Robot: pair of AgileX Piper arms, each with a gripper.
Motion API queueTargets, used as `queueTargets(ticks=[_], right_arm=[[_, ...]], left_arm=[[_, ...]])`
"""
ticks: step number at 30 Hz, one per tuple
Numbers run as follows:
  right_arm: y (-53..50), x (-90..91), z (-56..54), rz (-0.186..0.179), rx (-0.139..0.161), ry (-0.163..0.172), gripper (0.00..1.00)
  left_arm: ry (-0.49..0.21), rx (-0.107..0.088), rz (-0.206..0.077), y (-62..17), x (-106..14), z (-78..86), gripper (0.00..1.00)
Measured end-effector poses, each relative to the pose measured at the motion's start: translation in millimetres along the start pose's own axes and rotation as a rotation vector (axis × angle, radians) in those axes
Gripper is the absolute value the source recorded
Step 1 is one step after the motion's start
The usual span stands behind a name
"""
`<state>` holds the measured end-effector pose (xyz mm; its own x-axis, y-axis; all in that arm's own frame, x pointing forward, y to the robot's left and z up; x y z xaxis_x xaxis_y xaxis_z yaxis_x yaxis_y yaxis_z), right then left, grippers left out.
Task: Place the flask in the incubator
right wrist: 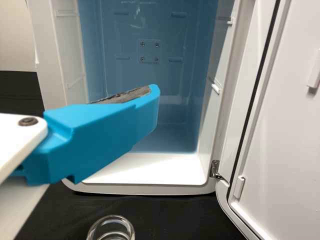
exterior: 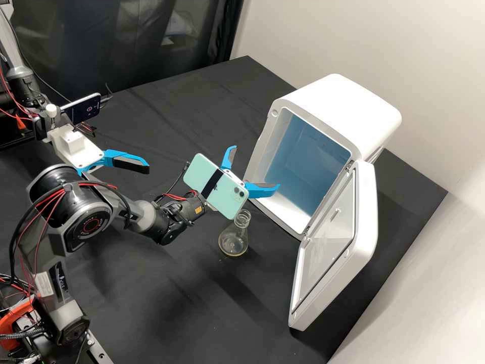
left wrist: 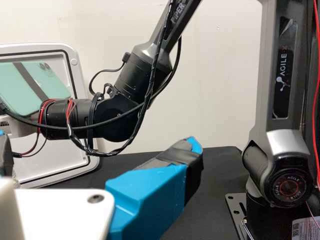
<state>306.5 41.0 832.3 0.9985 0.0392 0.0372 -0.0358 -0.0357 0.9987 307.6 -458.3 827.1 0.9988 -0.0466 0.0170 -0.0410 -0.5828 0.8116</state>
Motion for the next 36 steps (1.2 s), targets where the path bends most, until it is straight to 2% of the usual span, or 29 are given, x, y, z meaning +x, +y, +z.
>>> queueTargets(ticks=[10,14,16,22,29,34,36], right_arm=[[0.0,0.0,0.0,0.0,0.0,0.0,1.0],[0.0,0.0,0.0,0.0,0.0,0.0,1.0],[0.0,0.0,0.0,0.0,0.0,0.0,1.0],[0.0,0.0,0.0,0.0,0.0,0.0,1.0],[0.0,0.0,0.0,0.0,0.0,0.0,1.0],[0.0,0.0,0.0,0.0,0.0,0.0,1.0],[0.0,0.0,0.0,0.0,0.0,0.0,1.0]], left_arm=[[-0.002,0.001,0.0,0.0,0.0,0.1,1.0],[-0.002,0.001,0.001,-2.8,-3.7,-0.2,1.0],[-0.001,0.0,-0.01,-7.7,-5.0,-0.9,1.0],[-0.008,-0.002,-0.08,-27.5,-6.9,1.6,1.0],[0.006,-0.004,-0.143,-45.2,-9.0,-2.5,1.0],[0.041,-0.006,-0.151,-51.1,-9.7,-13.6,1.0],[0.065,-0.012,-0.163,-54.1,-11.0,-20.2,1.0]])
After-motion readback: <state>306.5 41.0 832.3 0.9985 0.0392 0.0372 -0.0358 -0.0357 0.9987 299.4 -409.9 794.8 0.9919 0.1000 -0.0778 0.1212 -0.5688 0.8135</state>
